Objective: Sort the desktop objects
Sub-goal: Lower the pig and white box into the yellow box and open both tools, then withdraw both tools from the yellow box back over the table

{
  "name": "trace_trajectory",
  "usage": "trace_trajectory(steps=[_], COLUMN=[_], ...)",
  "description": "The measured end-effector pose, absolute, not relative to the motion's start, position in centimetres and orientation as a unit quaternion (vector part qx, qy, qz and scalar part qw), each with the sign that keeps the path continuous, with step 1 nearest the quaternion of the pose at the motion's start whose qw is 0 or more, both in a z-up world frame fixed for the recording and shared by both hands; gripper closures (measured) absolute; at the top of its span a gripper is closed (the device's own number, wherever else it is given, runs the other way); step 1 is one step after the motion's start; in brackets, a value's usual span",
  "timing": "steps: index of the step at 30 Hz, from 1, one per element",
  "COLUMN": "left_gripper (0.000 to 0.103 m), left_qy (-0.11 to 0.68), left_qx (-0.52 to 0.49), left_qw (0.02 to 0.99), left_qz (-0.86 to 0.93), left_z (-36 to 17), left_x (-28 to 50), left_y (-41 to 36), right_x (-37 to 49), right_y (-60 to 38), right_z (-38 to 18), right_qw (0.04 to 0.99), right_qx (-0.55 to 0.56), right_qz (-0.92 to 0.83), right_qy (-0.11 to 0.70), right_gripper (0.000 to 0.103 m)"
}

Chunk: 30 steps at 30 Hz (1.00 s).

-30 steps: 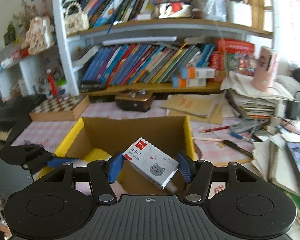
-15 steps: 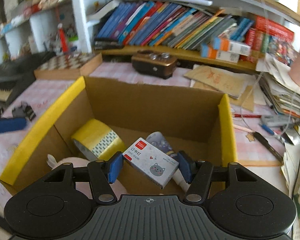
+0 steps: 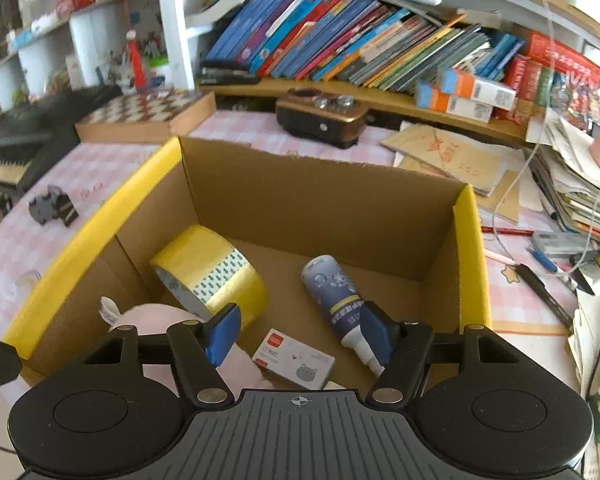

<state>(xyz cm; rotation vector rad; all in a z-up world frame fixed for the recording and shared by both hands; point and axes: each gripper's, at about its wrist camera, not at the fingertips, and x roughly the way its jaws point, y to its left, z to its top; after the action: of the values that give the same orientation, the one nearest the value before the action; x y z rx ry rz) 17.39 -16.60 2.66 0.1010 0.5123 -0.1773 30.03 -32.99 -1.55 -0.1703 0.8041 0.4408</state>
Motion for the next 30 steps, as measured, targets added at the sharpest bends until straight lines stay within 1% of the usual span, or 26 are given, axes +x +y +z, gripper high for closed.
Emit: trace_trajectory(steps=[9,17,22,30], left_gripper=[0.0,0.0,0.0,0.0], left_qy=[0.251,0.25,0.25,0.263], left_qx=[0.026,0.001,0.001,0.015], left_qw=[0.966,0.967,0.966,0.962], left_qz=[-0.062,-0.047,-0.06,-0.075], left_z=[3.4,3.4,3.1,2.8], left_x=[15.1,12.8,11.3,9.4], left_y=[-14.3,-11.7,-10.5,-8.5], right_x=[26.2,22.0,19.2,14.7], right_y=[-34.7,-35.9,-36.0,-34.6], right_z=[1.1,2.7,2.8,1.8], right_qw=[0.928,0.947,0.954,0.954], right_qx=[-0.046,-0.022,-0.018,0.011], right_qz=[0.182,0.133,0.103,0.06], right_qy=[0.323,0.29,0.282,0.294], right_gripper=[0.036,0.035,0.035,0.034])
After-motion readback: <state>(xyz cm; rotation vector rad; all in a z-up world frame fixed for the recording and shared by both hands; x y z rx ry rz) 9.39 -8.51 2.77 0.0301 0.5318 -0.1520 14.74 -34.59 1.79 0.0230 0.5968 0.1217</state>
